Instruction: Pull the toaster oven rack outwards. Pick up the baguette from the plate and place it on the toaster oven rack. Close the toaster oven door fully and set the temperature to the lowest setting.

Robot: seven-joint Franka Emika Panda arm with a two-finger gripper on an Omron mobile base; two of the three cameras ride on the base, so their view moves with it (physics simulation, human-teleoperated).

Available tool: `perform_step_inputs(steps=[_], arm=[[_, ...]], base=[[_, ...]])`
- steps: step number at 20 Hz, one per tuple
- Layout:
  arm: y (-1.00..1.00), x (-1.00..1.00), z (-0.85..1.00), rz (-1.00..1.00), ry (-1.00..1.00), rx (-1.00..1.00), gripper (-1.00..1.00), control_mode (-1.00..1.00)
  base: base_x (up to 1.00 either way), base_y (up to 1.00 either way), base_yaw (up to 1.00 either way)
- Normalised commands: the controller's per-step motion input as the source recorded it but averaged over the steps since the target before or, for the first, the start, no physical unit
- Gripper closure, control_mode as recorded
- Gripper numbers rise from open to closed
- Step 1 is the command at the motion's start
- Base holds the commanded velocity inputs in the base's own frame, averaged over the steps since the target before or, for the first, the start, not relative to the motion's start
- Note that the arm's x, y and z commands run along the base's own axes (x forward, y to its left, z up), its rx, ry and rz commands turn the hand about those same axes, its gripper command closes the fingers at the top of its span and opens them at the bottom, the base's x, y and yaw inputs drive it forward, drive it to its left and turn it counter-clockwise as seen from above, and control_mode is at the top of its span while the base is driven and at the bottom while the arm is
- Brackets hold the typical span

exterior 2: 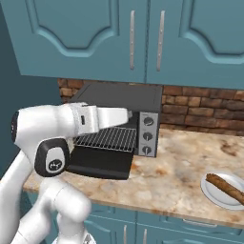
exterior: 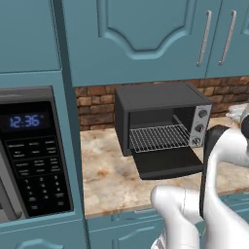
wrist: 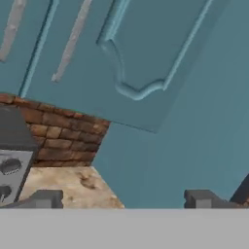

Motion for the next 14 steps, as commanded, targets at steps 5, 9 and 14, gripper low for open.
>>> perform_step_inputs(steps=[5,9,14], arm=[[-0.43,-0.11,-0.07,0.05,-0.34,0.85,-1.0,-1.0],[-0.5,0.0,-0.14,0.0,-0.12,0.62,-1.0,-1.0],[-0.66,0.0,-0.06,0.0,0.0,0.62,-1.0,-1.0]], base=[[0.0,0.0,0.0],[0.0,0.0,0.0],[0.0,0.0,0.0]])
